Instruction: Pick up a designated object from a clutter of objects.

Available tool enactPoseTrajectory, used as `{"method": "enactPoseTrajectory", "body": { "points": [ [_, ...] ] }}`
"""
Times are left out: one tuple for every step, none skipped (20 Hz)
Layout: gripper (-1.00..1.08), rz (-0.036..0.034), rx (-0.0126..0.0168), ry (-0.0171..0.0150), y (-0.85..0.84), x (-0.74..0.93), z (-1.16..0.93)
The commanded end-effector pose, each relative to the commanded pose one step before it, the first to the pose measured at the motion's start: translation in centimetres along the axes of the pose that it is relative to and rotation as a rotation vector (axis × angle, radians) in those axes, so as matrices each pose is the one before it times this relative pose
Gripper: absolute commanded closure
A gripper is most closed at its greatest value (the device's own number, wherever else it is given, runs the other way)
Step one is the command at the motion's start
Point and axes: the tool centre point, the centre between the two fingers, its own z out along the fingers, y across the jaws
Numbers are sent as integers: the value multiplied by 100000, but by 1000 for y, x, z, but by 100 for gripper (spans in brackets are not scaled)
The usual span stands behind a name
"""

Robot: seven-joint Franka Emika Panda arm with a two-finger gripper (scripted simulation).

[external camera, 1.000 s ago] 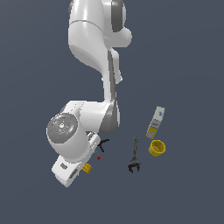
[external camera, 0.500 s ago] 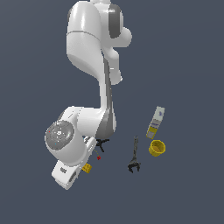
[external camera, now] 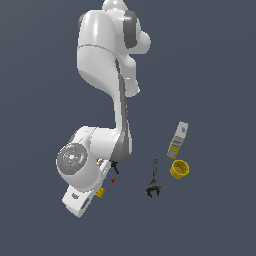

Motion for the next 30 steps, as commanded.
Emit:
{"method": "enactPoseTrajectory", "body": {
  "points": [
    [-92, -102, 134, -34, -92, -45, 1508],
    [-92, -68, -10, 5, -16, 17, 447],
    [-92, 0, 0, 0, 4, -22, 361],
    [-92, -68, -10, 9, -2, 35, 258],
    [-92, 0, 0, 0, 20, -3, 174],
    [-92, 0, 0, 0, 30, 7, 80],
    [-92, 0, 0, 0, 40, 17, -14],
    [-92, 0, 0, 0, 36, 19, -73],
    [-92, 0, 0, 0, 12, 7, -32],
    [108, 0, 0, 0, 0, 0, 0],
    [108, 0, 0, 0, 0, 0, 0],
    [108, 0, 0, 0, 0, 0, 0],
    [108, 0, 0, 0, 0, 0, 0],
    [108, 0, 0, 0, 0, 0, 0],
    [108, 0, 0, 0, 0, 0, 0],
    [108, 0, 0, 0, 0, 0, 0],
    [108, 0, 0, 0, 0, 0, 0],
    [108, 0, 0, 0, 0, 0, 0],
    [108, 0, 0, 0, 0, 0, 0],
    [108, 0, 0, 0, -16, -5, -7],
    [108, 0, 0, 0, -9, -1, -12],
    [108, 0, 0, 0, -26, -4, -37],
    [108, 0, 0, 0, -43, -6, -61],
    [108, 0, 0, 0, -60, -8, -86],
    [108, 0, 0, 0, -78, -11, -111],
    [108, 0, 0, 0, -96, -13, -137],
    [108, 0, 0, 0, -115, -16, -164],
    [108, 0, 0, 0, -134, -18, -191],
    [108, 0, 0, 0, -154, -21, -219],
    [108, 0, 0, 0, -174, -24, -249]
  ]
}}
